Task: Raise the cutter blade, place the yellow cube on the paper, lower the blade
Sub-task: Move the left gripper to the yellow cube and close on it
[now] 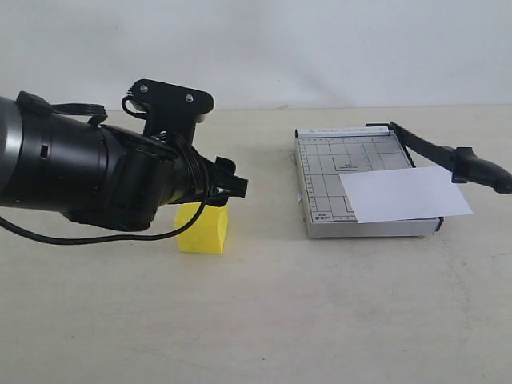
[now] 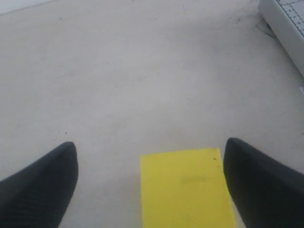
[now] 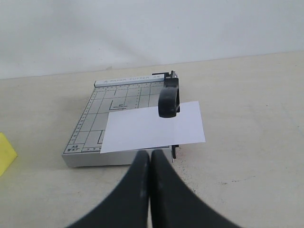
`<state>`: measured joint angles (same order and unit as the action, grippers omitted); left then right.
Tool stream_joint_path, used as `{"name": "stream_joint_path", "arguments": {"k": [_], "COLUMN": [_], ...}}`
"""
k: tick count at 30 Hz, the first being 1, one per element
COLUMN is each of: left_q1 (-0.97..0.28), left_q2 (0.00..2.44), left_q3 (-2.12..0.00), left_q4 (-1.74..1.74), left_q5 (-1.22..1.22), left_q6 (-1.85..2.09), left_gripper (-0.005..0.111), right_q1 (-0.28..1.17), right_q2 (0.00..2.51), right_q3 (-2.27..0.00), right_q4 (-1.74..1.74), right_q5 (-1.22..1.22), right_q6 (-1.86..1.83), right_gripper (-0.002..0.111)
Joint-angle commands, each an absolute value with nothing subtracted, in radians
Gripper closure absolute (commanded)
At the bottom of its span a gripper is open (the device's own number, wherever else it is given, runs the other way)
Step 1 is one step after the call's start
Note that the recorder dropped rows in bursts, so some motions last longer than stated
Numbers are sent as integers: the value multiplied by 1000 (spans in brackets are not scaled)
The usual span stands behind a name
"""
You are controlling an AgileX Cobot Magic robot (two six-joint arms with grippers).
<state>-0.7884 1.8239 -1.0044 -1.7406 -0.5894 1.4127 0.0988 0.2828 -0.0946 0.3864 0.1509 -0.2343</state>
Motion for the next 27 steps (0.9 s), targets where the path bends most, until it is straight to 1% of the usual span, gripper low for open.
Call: {"name": "stream_joint_path", "arguments": {"k": [1,7,18,23,27], "left_q1": [-772,-766,-766,-766,-742], "left_q2": [1826,1835,1832,1832,1832], "left_q3": [-998,-951,-950,-950,-950], "left_q4": [-1744,-1744,-1744,-1744,-1744], "left_q5": [-554,-514,-395,-386,-386], "left_q6": [1387,1384,1445,1445,1445], "left_gripper": [28,28,28,28,28], "right_q1": [99,99,99,99,99], "right_q2": [280,280,280,280,280], "right_q3": [-90,-90,-90,-90,-90], "right_q4": [389,389,389,389,389], "right_q5": [146,146,146,146,146], "right_q6": [-240,-240,-240,-240,-240], "right_gripper": [108,108,108,108,108]}}
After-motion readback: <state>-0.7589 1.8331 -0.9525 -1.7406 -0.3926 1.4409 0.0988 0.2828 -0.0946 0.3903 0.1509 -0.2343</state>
